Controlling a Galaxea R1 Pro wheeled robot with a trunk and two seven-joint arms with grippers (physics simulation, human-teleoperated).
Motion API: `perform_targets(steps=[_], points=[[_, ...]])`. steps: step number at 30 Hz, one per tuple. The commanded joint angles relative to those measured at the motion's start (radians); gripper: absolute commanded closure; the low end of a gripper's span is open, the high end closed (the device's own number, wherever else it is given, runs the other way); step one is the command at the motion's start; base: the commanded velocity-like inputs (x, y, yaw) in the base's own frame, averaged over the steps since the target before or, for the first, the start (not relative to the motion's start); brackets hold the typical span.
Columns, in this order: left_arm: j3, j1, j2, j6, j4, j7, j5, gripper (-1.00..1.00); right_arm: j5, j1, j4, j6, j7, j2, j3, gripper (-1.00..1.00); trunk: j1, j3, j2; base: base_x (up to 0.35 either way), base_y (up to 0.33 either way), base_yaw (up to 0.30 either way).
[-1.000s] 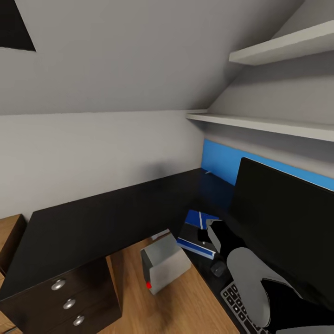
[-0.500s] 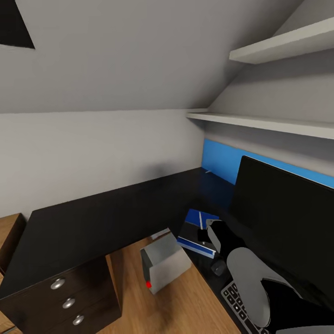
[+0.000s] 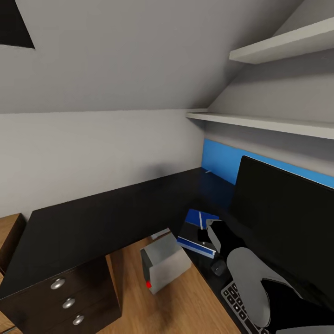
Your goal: In the bedroom, organize the workspace by keeping the computer under the desk, ensuring the monitor is on the desk, placing the keyboard on the desk next to the monitor, placing the mouse on the desk next to the keyboard, moving the folder from the swivel chair onto the desk next to the mouse, stacking the notebook on top of the folder with the pen on top of the notebook, and positioning the swivel chair next to the desk.
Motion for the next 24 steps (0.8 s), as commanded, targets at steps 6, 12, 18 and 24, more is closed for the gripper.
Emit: perform_targets(steps=[6,12,18,24], points=[[0.006,0.001,-0.001,-0.008,-0.002,0.002,-0.004,-1.0,0.009,-0.001,-0.002,0.005,0.002,0.001,-0.008,1.0,0.008,-0.007,-0.015,0.0,0.0,0.0],[0.006,0.001,0.0,-0.009,-0.002,0.002,-0.004,-1.0,0.009,-0.001,-0.002,0.005,0.002,0.0,-0.008,1.0,0.023,-0.02,-0.043,0.0,0.0,0.0],[0.006,0.001,0.0,-0.01,-0.002,0.002,-0.004,-1.0,0.009,-0.001,-0.002,0.005,0.003,0.0,-0.008,1.0,0.023,-0.02,-0.043,0.0,0.0,0.0],[0.007,0.001,0.0,-0.009,-0.002,0.002,-0.004,-1.0,0.009,-0.001,-0.002,0.005,0.003,0.0,-0.008,1.0,0.023,-0.02,-0.043,0.0,0.0,0.0]])
